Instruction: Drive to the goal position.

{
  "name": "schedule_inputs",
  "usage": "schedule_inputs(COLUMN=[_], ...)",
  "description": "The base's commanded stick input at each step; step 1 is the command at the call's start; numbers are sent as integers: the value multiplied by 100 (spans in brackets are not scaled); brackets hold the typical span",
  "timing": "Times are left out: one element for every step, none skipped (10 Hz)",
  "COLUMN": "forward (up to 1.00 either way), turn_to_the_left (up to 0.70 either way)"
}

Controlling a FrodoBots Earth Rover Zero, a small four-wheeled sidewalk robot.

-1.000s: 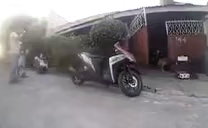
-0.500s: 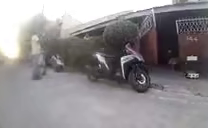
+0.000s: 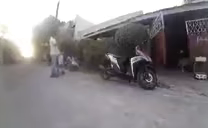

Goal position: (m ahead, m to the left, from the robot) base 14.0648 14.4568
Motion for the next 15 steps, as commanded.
schedule_inputs(forward=[-70, -70, -70, -70, -70, -70, -70, -70, -25, 70, 70, 70, 70, 70, 70], turn_to_the_left=[-35, -35, -35, -35, -35, -35, -35, -35, -12, 20, 35, 35, 35, 35, 35])
